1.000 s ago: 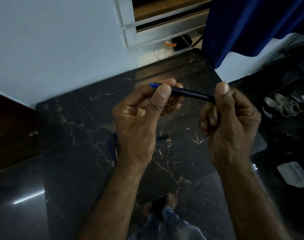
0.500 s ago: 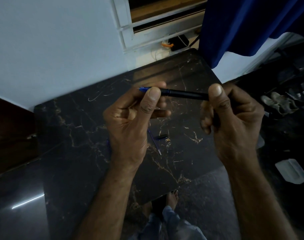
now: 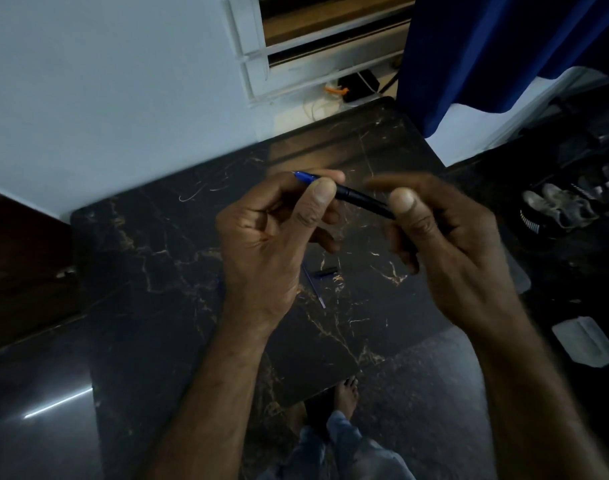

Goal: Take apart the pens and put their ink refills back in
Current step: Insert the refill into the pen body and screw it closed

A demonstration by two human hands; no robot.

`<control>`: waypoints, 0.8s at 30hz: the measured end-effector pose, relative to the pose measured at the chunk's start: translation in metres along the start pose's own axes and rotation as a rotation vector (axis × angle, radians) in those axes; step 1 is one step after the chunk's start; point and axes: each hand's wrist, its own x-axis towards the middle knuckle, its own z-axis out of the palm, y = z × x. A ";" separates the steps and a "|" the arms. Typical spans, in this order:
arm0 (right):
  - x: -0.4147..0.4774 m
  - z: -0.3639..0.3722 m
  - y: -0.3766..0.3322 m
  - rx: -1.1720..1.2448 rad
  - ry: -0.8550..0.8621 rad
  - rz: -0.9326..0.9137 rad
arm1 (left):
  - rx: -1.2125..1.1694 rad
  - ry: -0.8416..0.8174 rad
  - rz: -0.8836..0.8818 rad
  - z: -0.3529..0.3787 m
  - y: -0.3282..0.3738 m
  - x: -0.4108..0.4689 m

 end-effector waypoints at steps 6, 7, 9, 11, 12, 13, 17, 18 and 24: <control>0.004 0.021 -0.007 -0.189 0.119 -0.183 | 0.035 -0.048 -0.010 0.000 0.002 0.008; 0.004 0.023 -0.007 -0.168 0.110 -0.171 | 0.033 -0.071 -0.017 -0.002 0.002 0.010; 0.005 0.025 -0.004 -0.067 0.063 -0.097 | 0.042 -0.132 -0.023 -0.006 0.003 0.014; 0.006 0.024 -0.003 0.154 -0.006 0.034 | 0.054 -0.193 -0.035 -0.010 0.001 0.018; 0.006 0.024 -0.003 0.287 -0.043 0.128 | 0.059 -0.219 -0.046 -0.012 0.000 0.019; 0.007 0.025 -0.003 0.414 -0.081 0.234 | 0.060 -0.243 -0.055 -0.014 -0.001 0.021; 0.008 0.024 0.001 0.628 -0.204 0.487 | 0.078 -0.310 -0.073 -0.022 -0.005 0.027; 0.008 0.023 0.002 0.553 -0.201 0.459 | 0.100 -0.300 -0.071 -0.023 -0.007 0.028; 0.009 0.038 0.012 -0.190 0.070 -0.030 | 0.194 -0.178 -0.010 -0.017 -0.019 0.026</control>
